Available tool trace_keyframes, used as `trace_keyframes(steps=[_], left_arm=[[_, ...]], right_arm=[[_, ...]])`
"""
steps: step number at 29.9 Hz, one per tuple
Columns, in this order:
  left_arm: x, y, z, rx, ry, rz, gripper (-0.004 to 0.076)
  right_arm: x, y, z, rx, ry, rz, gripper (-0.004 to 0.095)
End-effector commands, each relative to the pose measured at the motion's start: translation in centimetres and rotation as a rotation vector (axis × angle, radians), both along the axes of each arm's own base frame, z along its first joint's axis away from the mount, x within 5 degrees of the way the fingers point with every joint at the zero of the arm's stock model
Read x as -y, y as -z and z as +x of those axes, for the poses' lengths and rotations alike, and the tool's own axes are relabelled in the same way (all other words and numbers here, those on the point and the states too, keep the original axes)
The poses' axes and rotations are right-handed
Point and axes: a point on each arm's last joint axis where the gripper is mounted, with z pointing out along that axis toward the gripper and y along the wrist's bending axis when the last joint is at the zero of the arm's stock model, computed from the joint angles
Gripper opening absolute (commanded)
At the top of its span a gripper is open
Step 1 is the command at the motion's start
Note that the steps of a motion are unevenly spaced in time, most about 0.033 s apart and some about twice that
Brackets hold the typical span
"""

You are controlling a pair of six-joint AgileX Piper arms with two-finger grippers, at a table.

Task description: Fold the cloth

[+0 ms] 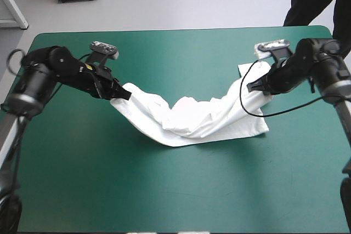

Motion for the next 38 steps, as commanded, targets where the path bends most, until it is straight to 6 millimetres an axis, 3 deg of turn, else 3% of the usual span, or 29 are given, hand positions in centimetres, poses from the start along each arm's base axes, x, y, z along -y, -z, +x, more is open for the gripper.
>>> trace_keyframes(steps=[1,7,11,15,21,24,27,30,32,38], left_arm=[[-0.9,-6.9,-6.8,0.192,0.028,-0.058,-0.0022],[-3.6,-16.4,-16.4,0.708,-0.044,-0.109,-0.0022],[-5.4,-20.7,-21.5,0.989,-0.127,-0.119,-0.0022],[-6.2,-21.6,-23.8,0.985,-0.153,-0.095,-0.0022],[-6.2,-21.3,-25.4,0.919,-0.139,-0.117,-0.0022],[-6.2,-21.5,-25.9,0.914,-0.146,-0.151,-0.0022],[-6.2,-22.1,-25.7,0.929,-0.150,-0.157,-0.0022],[-6.0,-22.3,-24.0,0.906,-0.170,-0.145,-0.0022],[-5.6,-21.9,-21.6,0.849,-0.190,-0.142,-0.0022],[-4.0,-19.1,-11.7,0.651,-0.213,-0.050,-0.0022]], right_arm=[[0.9,-8.4,-4.9,0.259,0.014,0.032,-0.0017],[1.7,-16.2,-11.0,0.559,0.038,0.061,-0.0017],[2.4,-20.5,-14.8,0.749,0.075,0.073,-0.0017],[2.6,-23.3,-18.5,0.871,0.079,0.133,-0.0017],[2.7,-24.7,-23.9,0.977,0.048,0.189,-0.0016],[2.9,-24.9,-25.3,1.005,0.050,0.198,-0.0016],[2.8,-24.8,-25.3,0.998,0.052,0.216,-0.0017],[2.6,-23.7,-23.0,0.924,0.055,0.206,-0.0016],[2.4,-22.5,-20.5,0.851,0.063,0.179,-0.0017],[1.5,-18.0,-11.5,0.612,0.063,0.122,-0.0017]])
